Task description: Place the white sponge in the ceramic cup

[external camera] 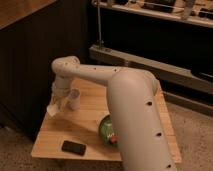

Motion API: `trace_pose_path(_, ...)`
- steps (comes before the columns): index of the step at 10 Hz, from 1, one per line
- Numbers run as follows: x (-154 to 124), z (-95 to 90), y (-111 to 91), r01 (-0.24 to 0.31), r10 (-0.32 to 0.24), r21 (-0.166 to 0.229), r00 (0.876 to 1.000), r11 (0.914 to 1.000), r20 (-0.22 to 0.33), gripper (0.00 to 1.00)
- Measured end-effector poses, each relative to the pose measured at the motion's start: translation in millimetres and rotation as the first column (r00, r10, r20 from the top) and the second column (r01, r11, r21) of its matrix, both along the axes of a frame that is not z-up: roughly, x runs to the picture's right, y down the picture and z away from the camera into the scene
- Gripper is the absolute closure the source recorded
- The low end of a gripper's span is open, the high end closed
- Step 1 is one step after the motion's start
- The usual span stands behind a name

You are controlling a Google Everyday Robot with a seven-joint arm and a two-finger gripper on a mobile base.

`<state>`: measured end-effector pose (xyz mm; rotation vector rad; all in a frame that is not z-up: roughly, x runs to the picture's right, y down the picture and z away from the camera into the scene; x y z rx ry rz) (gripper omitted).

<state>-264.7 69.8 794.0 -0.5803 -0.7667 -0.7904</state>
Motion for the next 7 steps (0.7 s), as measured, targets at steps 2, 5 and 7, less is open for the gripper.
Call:
trace_pose_path(2, -0.7, -1.6, -3.7, 0.012, -0.012, 0.019, 1.000, 0.9998, 0.002, 0.90)
trace_pose_path(5, -11.9, -26.6, -34.2, 0.012, -0.016, 0.093, 0.999, 0.9956, 0.039, 0.90)
trace_pose_path(7, -10.9, -43.6, -58.6, -0.009, 0.002, 0.134, 0.999, 0.9909, 0.051, 0.90)
